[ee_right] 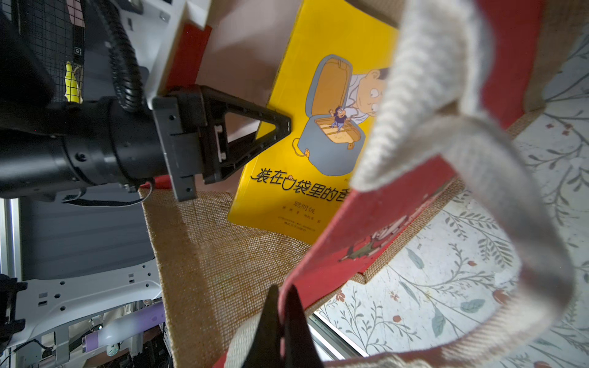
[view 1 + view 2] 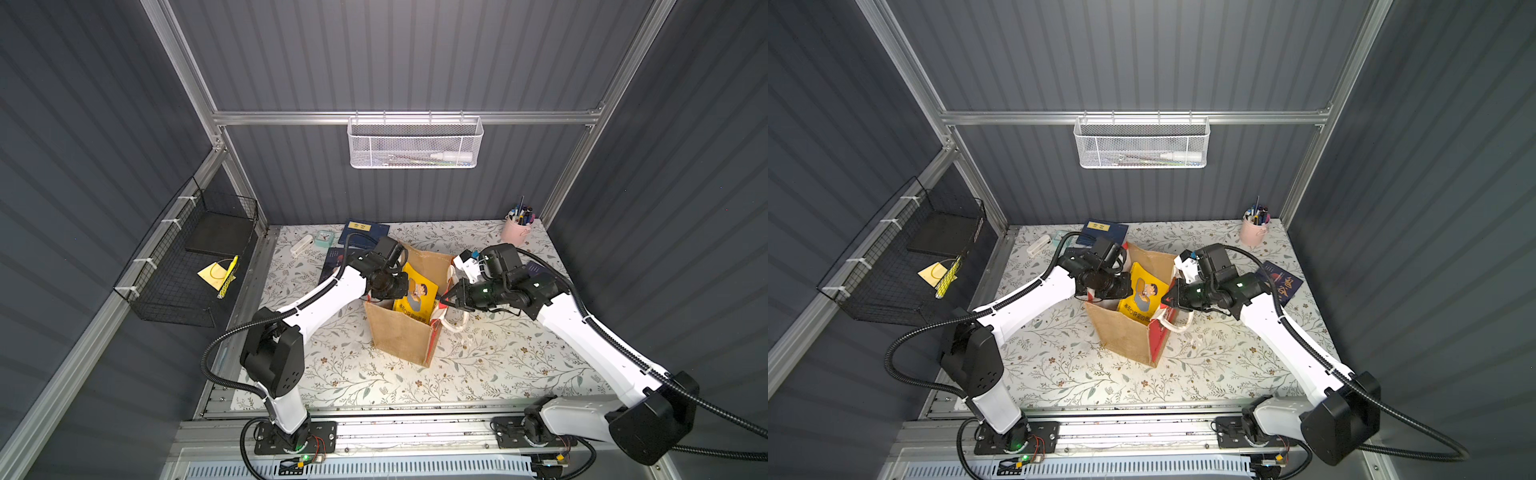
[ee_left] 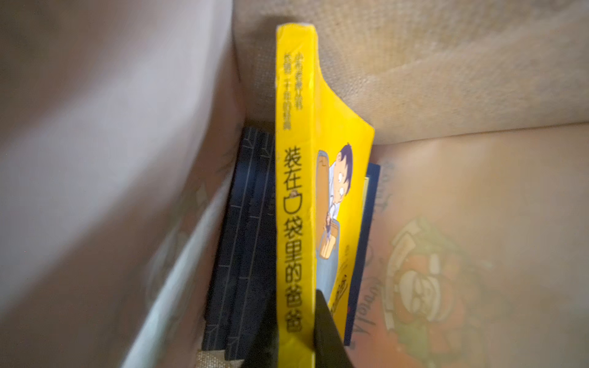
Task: Put the books into the canvas bag
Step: Place the book in the canvas bag.
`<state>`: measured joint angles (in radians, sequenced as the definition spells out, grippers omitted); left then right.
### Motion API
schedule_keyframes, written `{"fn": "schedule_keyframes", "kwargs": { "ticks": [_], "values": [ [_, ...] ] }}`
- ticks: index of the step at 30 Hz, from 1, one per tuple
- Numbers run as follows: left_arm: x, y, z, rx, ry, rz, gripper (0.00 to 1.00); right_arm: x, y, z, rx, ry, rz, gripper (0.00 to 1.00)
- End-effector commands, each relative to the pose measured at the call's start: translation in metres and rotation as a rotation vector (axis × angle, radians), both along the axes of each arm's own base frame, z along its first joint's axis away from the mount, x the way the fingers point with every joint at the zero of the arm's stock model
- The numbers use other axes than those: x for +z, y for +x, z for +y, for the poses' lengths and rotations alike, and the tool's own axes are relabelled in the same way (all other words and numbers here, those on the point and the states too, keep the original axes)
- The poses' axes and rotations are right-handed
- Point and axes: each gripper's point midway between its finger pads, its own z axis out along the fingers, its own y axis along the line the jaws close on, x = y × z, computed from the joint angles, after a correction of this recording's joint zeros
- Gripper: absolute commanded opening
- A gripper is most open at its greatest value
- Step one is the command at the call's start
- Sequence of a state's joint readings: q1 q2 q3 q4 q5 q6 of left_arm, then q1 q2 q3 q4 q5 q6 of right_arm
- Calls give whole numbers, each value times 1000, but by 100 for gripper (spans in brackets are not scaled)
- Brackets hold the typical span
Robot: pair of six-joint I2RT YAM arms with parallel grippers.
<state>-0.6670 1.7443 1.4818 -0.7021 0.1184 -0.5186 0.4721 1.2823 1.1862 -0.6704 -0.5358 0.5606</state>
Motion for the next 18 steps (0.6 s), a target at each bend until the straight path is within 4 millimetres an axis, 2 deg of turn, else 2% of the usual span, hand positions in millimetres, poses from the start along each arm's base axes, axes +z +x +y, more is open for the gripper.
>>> {"fn": "schedule_keyframes", "kwargs": {
  "ticks": [1, 5, 7, 9, 12, 18],
  "values": [
    [-10, 2, 5, -23, 56, -30, 6, 12, 10, 1, 11, -5, -33, 1],
    [6, 6, 11, -16, 65, -93, 26, 13, 17, 4, 17, -19, -34, 1],
    [20, 9, 13, -17, 64, -133, 41, 14, 20, 4, 21, -26, -37, 2],
    [38, 11, 15, -23, 61, -177, 49, 14, 22, 3, 23, -43, -43, 2],
    [67, 13, 19, -18, 46, -250, 54, 14, 26, 1, 20, -56, -49, 2],
    [115, 13, 24, -6, -13, -369, 54, 16, 37, 0, 19, -55, -58, 2]
  ]
}}
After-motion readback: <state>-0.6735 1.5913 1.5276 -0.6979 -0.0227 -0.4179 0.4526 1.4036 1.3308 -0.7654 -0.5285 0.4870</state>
